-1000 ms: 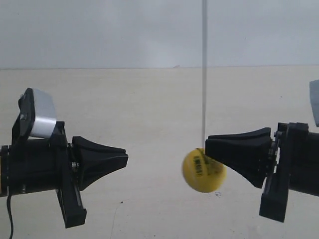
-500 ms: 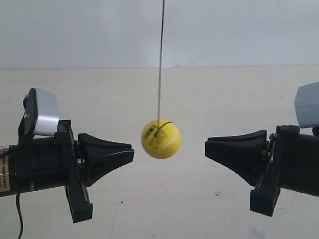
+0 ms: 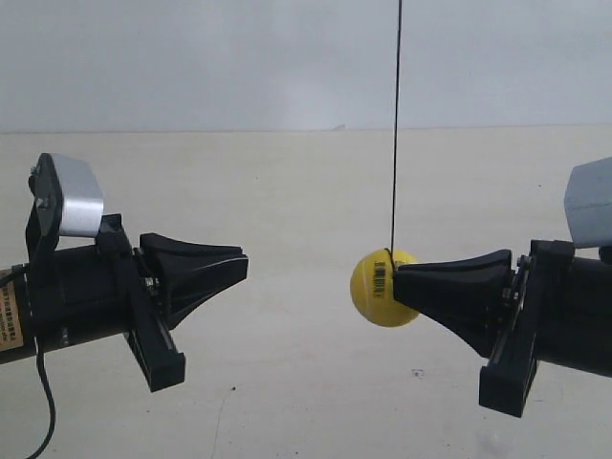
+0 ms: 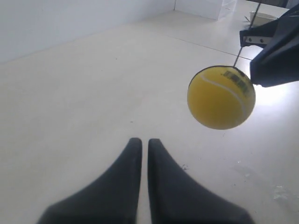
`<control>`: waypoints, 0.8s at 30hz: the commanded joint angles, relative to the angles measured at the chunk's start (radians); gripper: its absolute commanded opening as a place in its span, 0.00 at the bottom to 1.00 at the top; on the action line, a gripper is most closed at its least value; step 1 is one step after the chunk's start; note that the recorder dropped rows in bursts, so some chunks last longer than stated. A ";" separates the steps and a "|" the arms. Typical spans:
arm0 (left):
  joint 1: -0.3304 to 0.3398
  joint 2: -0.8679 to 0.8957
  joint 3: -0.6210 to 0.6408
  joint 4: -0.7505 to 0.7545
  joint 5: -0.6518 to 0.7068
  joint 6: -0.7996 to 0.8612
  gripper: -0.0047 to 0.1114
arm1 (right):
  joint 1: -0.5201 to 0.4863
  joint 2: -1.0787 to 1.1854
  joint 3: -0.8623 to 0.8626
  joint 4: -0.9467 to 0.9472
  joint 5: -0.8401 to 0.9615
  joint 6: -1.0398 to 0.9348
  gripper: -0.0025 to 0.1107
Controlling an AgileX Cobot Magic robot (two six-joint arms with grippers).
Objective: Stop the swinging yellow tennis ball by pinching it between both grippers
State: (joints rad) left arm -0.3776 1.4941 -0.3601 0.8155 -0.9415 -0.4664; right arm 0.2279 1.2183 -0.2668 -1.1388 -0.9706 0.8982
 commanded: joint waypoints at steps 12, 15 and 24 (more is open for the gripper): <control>-0.012 0.004 -0.002 -0.012 -0.002 0.053 0.08 | 0.002 0.001 -0.004 0.010 -0.005 -0.011 0.02; -0.042 0.010 -0.002 -0.012 -0.009 0.053 0.08 | 0.010 0.001 -0.004 0.010 -0.013 -0.011 0.02; -0.103 0.052 -0.002 -0.075 -0.014 0.131 0.08 | 0.133 0.001 -0.006 0.079 0.103 -0.074 0.02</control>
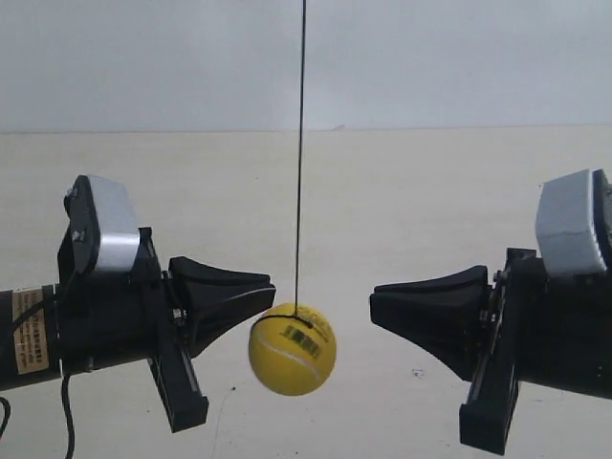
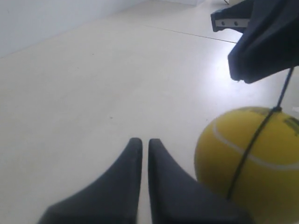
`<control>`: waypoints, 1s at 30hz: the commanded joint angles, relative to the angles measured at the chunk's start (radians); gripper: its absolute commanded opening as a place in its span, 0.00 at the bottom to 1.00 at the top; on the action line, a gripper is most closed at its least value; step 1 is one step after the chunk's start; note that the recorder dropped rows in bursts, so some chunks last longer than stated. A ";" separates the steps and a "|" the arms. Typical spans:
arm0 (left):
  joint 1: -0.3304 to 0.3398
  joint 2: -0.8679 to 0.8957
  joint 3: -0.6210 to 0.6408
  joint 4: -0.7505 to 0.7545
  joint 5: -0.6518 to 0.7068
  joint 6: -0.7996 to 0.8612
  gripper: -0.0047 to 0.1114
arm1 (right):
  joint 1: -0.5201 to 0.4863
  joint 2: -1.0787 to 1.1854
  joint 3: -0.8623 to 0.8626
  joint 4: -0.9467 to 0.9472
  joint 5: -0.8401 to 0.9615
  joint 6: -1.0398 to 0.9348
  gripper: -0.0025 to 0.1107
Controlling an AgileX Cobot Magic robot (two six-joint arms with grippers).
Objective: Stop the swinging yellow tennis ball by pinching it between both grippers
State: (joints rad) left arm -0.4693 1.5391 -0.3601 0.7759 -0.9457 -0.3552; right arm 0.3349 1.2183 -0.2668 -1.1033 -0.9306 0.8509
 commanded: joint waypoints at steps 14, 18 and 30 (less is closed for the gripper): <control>-0.032 0.043 -0.002 -0.079 -0.084 0.035 0.08 | 0.026 0.001 -0.006 0.050 0.063 -0.023 0.02; -0.032 0.058 -0.007 -0.080 -0.085 0.035 0.08 | 0.026 0.001 -0.006 0.050 0.063 -0.023 0.02; -0.032 0.078 -0.009 -0.026 -0.126 0.032 0.08 | 0.026 0.104 -0.006 0.048 -0.032 -0.050 0.02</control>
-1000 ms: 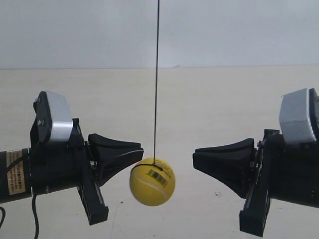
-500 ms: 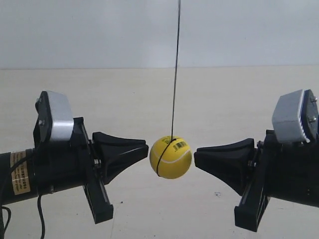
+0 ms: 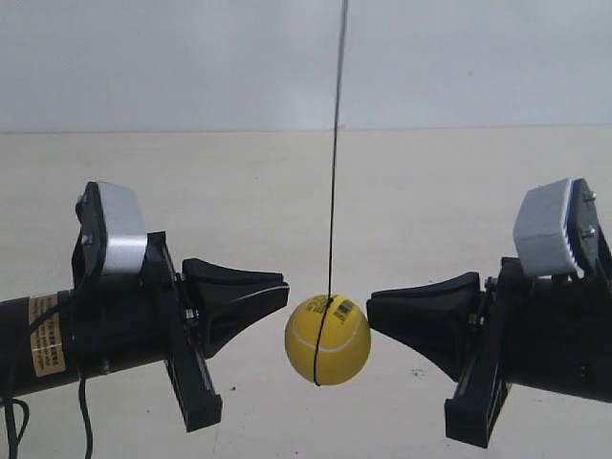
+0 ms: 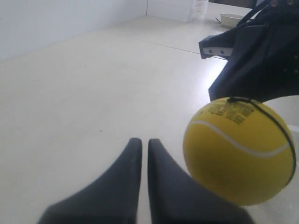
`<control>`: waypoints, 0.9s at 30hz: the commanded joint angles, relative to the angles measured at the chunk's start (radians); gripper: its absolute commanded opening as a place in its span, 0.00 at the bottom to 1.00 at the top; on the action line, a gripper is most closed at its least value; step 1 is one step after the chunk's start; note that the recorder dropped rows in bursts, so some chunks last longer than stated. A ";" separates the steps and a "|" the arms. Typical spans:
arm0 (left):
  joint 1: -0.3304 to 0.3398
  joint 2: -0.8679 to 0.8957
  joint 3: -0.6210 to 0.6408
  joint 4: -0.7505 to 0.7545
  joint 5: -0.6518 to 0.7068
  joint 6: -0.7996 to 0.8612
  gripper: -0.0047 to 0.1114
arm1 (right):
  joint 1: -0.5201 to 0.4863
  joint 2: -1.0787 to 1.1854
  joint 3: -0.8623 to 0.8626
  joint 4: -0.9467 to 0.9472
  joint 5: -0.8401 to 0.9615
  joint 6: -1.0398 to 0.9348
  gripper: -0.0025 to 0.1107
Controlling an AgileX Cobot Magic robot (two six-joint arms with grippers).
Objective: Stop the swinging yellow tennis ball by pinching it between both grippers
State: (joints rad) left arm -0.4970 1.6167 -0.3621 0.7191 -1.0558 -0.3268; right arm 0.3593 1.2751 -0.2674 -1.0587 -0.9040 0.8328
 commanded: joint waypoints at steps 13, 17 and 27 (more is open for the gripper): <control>-0.004 0.000 -0.007 0.065 -0.014 -0.008 0.08 | 0.001 0.060 -0.015 -0.008 -0.084 -0.039 0.02; -0.004 0.000 -0.007 0.065 -0.014 -0.008 0.08 | 0.001 0.060 -0.015 -0.014 -0.084 -0.032 0.02; -0.004 0.000 -0.007 0.065 -0.014 -0.017 0.08 | 0.001 0.060 -0.015 -0.021 -0.084 -0.030 0.02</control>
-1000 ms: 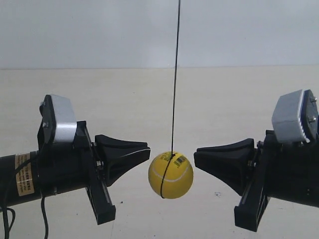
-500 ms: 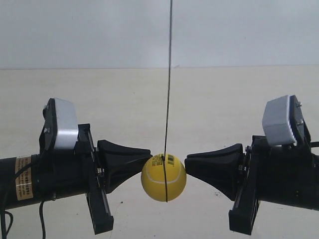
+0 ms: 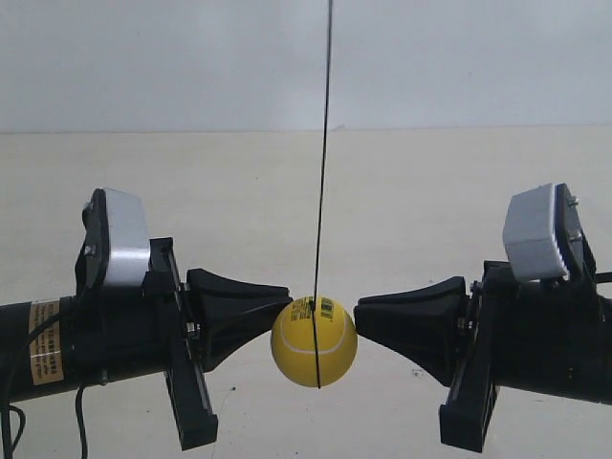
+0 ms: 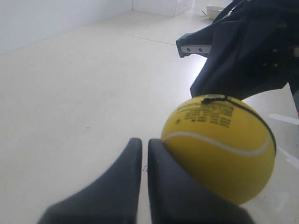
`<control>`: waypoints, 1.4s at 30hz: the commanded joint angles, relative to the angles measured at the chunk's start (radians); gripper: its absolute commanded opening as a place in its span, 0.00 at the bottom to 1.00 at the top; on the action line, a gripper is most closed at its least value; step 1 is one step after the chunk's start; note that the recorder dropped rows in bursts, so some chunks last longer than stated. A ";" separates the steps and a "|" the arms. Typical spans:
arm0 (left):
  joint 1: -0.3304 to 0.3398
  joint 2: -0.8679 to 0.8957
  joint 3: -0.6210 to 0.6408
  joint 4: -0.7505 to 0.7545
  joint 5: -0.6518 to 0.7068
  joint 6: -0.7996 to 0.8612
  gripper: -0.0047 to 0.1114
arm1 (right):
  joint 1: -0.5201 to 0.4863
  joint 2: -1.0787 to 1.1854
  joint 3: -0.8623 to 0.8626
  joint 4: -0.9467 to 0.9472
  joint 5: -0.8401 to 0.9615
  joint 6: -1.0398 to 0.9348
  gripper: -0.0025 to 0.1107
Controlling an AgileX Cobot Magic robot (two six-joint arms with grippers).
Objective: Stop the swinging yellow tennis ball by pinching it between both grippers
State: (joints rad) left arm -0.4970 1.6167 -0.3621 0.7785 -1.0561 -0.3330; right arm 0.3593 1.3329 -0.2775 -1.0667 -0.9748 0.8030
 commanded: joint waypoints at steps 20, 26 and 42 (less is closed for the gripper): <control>-0.004 0.000 -0.007 0.060 -0.012 -0.068 0.08 | 0.001 0.002 -0.005 -0.016 0.007 0.002 0.02; -0.004 0.000 -0.007 0.060 -0.014 -0.078 0.08 | 0.001 0.002 -0.005 -0.016 0.007 0.007 0.02; -0.002 0.000 0.019 0.182 -0.013 -0.183 0.08 | 0.001 0.002 -0.005 -0.025 0.008 0.017 0.02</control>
State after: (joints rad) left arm -0.4970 1.6167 -0.3496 0.9355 -1.0579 -0.4927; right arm 0.3593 1.3329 -0.2775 -1.0840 -0.9661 0.8150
